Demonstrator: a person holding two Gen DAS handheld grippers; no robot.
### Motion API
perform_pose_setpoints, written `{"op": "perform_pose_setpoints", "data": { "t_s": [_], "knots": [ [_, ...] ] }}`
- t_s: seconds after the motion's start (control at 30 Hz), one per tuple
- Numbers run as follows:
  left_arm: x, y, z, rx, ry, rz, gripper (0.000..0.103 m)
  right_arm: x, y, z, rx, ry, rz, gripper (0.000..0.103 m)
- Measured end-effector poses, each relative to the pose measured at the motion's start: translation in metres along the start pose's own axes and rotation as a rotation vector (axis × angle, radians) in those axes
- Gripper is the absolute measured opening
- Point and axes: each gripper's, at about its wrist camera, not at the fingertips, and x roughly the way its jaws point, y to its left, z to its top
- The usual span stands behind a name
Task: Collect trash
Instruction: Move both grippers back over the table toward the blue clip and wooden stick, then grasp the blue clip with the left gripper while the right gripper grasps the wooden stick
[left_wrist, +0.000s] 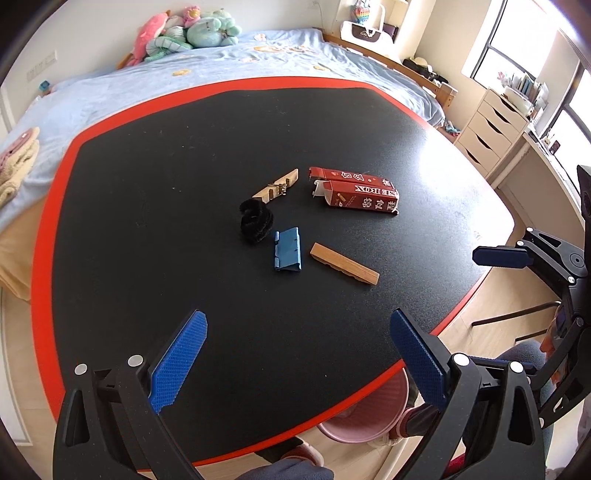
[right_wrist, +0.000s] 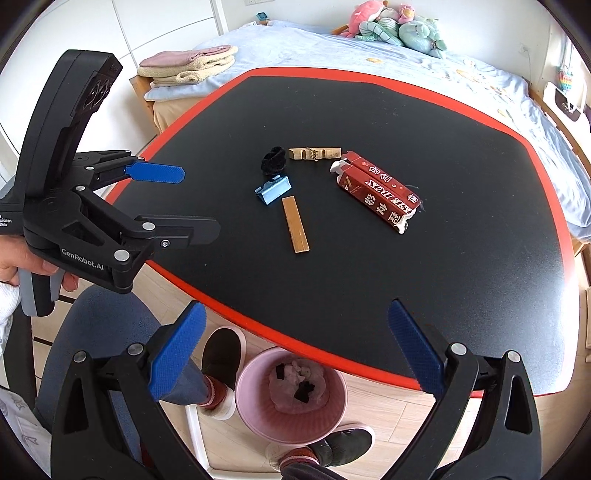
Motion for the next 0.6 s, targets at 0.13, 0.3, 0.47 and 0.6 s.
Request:
{"op": "perform_pose_setpoints", "data": {
  "t_s": [0.13,0.3,0.47,0.6],
  "knots": [
    [0.012,0.007,0.006,-0.013,0.008,-0.002,0.095,0.015,-0.004,0.005,-0.005,0.010,0.013,0.097],
    [0.025,0.013,0.011,-0.018,0.015,-0.006,0.095,0.028,-0.009,0.010,-0.009,0.009,0.027,0.092],
    [0.033,0.017,0.015,-0.018,0.019,-0.011,0.095,0.040,-0.013,0.016,-0.017,0.017,0.030,0.076],
    [0.036,0.022,0.016,-0.021,0.018,-0.009,0.095,0.047,-0.013,0.020,-0.030,0.018,0.032,0.064]
  ]
}}
